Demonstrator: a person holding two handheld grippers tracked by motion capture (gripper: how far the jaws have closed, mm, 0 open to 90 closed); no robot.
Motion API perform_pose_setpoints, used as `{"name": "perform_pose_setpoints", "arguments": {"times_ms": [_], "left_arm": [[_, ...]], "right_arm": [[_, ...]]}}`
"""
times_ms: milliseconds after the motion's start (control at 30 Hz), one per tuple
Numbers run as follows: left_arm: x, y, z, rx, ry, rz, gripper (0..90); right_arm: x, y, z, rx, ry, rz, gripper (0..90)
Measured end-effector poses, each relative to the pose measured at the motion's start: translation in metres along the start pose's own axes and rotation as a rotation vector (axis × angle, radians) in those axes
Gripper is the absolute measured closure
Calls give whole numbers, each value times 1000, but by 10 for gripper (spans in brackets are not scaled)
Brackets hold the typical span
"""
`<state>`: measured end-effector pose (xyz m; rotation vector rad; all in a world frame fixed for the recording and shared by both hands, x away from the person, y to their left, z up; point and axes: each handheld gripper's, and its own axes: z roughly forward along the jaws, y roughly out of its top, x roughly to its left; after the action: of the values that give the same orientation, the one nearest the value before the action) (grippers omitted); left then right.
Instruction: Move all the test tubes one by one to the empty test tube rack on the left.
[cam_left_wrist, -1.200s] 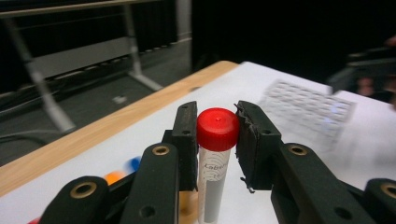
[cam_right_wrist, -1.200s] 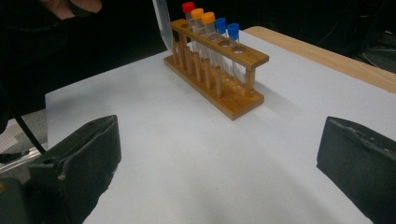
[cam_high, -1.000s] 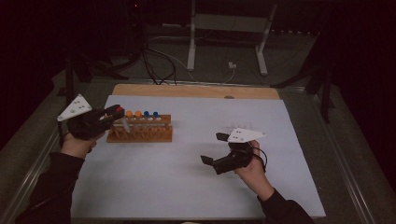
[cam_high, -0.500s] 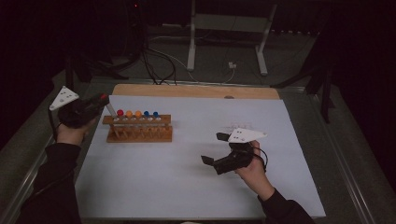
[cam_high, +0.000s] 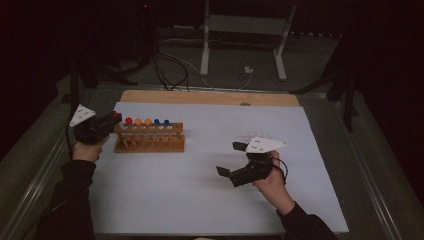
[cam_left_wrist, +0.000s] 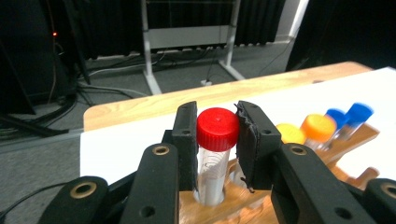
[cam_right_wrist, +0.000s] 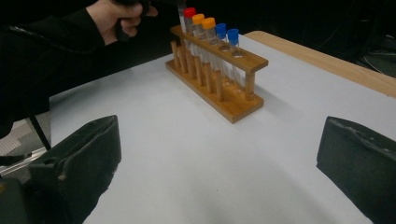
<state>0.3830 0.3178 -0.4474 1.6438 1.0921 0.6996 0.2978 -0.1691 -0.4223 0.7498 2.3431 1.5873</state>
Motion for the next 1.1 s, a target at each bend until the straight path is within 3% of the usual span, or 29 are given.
{"name": "perform_pose_setpoints", "arguments": {"times_ms": [267, 400, 500, 667, 767, 1100], "left_arm": [[-1, -9, 4, 27, 6, 2, 713], [0, -8, 3, 49, -14, -14, 699], [-1, -3, -5, 47, -35, -7, 514], [-10, 2, -31, 9, -113, -7, 291], [-23, 2, -40, 19, -181, 1, 179], [-69, -9, -51, 26, -425, 39, 20]], "right_arm": [[0, 0, 0, 4, 6, 4, 0], [0, 0, 1, 7, 8, 4, 0], [0, 0, 0, 6, 8, 4, 0], [-2, -1, -3, 4, -5, 10, 0], [-3, -3, -4, 3, -8, 14, 0], [-4, -11, -6, 20, -19, 22, 0]]}}
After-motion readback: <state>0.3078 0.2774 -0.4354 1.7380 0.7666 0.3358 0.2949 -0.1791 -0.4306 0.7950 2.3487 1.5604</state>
